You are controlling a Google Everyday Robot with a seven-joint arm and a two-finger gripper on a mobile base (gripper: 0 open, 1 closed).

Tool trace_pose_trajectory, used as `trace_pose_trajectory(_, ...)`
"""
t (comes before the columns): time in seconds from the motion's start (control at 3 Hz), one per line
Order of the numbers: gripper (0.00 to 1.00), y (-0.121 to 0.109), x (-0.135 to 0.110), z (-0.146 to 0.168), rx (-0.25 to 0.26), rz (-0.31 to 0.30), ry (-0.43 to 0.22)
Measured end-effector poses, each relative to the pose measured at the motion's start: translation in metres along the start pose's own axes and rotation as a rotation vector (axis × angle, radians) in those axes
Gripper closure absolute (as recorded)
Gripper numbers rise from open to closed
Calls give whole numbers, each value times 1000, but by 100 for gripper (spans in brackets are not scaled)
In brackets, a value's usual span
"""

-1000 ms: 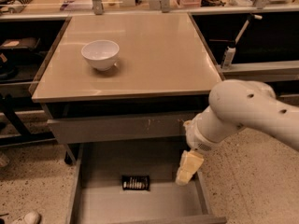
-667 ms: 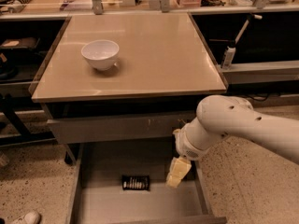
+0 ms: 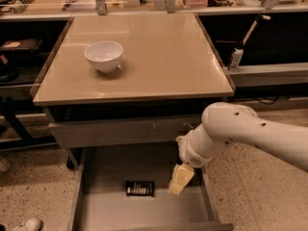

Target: Pick rxbar chocolate from middle drawer and place on counter

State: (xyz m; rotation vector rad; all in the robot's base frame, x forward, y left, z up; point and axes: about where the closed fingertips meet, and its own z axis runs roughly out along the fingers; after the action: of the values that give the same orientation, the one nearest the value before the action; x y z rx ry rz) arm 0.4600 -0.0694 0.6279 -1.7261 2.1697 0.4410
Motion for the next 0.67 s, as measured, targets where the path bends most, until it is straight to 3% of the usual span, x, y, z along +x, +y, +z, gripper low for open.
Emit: trace_pose_trajectory(0.67,0,-11,-6,85,10,-48,-42)
